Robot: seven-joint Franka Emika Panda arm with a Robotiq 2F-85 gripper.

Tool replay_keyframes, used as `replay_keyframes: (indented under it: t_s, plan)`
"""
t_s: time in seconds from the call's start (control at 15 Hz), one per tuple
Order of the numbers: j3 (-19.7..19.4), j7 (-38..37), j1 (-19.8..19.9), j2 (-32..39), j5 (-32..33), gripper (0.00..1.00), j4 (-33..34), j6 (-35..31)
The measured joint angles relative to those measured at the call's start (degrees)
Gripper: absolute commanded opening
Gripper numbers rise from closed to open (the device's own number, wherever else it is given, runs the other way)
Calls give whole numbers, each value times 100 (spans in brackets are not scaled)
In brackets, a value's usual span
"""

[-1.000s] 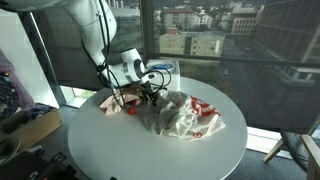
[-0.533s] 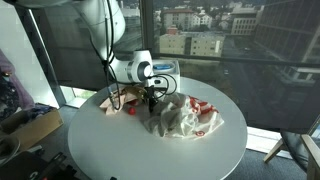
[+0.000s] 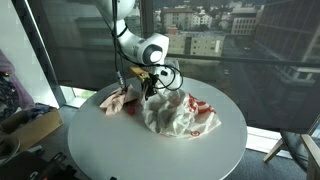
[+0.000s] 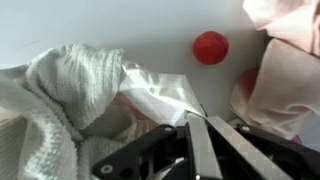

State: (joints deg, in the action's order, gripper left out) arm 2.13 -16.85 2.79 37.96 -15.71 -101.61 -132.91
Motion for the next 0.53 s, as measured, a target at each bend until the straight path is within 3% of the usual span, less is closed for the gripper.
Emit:
replay_keyframes:
  t_s: [0.27, 0.53]
  plan:
    - [60, 20, 30, -584, -391, 2, -14, 242]
    - [62, 15, -86, -604, -395, 2, -103, 417]
